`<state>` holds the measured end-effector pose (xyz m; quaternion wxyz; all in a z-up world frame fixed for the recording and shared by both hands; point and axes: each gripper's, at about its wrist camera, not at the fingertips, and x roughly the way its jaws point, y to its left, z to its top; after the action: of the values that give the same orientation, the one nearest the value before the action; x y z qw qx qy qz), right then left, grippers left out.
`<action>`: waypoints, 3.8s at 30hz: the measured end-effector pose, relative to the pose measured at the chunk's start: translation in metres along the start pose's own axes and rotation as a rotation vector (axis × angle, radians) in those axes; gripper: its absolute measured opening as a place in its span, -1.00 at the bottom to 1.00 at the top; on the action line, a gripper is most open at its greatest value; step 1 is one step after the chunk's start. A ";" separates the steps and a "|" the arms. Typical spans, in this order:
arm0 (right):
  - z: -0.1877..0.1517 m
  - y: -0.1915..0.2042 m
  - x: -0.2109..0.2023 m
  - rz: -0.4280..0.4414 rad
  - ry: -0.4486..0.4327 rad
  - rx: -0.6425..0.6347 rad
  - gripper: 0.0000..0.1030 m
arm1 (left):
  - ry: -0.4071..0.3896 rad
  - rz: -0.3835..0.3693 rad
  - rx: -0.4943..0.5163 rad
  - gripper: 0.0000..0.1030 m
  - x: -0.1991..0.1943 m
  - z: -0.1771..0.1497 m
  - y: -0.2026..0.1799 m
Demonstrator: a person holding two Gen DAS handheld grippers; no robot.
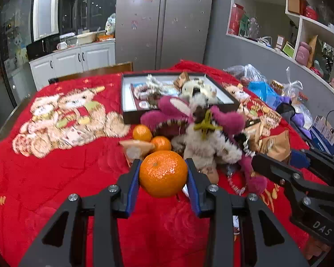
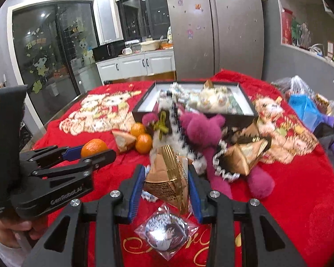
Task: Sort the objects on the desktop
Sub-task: 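Carry the gold packet and orange with both tools over the box, then lower the gold packet and orange into the box, opening both tools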
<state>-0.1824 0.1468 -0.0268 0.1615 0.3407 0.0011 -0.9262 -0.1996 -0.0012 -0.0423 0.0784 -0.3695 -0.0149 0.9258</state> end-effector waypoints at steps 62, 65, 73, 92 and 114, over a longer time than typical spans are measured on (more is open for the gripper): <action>0.193 -0.085 0.229 0.019 0.138 -0.058 -0.25 | 0.131 0.119 -0.057 -0.24 0.243 0.175 0.053; 0.187 -0.080 0.239 0.012 0.159 -0.082 -0.25 | 0.133 0.126 -0.053 -0.24 0.244 0.173 0.057; 0.183 -0.074 0.240 0.015 0.170 -0.097 -0.25 | 0.146 0.112 -0.038 -0.24 0.245 0.170 0.054; 0.177 -0.070 0.249 0.008 0.190 -0.117 -0.21 | 0.170 0.145 -0.038 -0.07 0.251 0.167 0.059; 0.189 -0.085 0.233 -0.015 0.127 -0.033 0.58 | 0.123 0.203 -0.041 0.78 0.237 0.173 0.071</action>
<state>-0.4935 0.1365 -0.0378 0.1599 0.3962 0.0293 -0.9036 -0.4975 -0.0292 -0.0843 -0.0225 -0.4269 0.0086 0.9040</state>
